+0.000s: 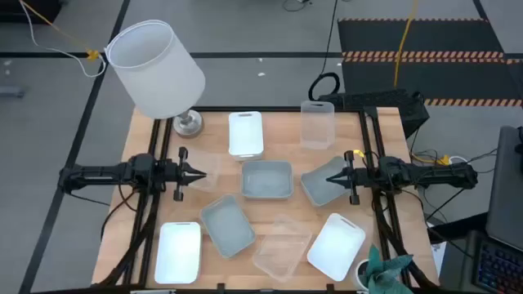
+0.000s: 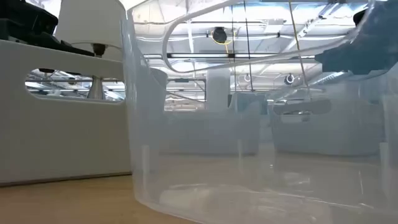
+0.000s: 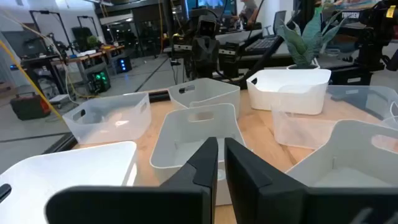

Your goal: Stack baskets by color

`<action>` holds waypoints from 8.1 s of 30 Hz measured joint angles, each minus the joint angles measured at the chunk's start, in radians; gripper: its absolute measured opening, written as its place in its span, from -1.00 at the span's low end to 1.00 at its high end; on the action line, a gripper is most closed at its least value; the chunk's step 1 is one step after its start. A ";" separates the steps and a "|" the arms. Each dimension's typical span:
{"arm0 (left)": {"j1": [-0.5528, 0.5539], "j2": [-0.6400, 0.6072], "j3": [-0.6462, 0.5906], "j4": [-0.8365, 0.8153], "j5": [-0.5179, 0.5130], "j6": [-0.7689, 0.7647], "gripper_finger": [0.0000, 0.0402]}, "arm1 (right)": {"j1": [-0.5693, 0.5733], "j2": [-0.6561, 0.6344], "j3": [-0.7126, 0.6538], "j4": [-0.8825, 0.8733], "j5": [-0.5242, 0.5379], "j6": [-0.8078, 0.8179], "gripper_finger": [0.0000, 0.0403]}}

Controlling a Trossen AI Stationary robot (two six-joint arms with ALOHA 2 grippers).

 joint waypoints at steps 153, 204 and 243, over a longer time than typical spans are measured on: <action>-0.001 0.623 1.075 -0.524 -0.007 -0.006 -0.97 | 0.000 0.179 0.424 -0.188 0.109 0.414 -1.00; -0.095 1.016 1.075 -0.515 -0.177 -0.070 -0.81 | 0.000 0.729 0.853 -0.474 0.132 0.321 -1.00; -0.308 1.411 1.532 -1.052 -0.194 -0.367 -0.75 | 0.000 0.731 0.853 -0.475 0.132 0.201 -1.00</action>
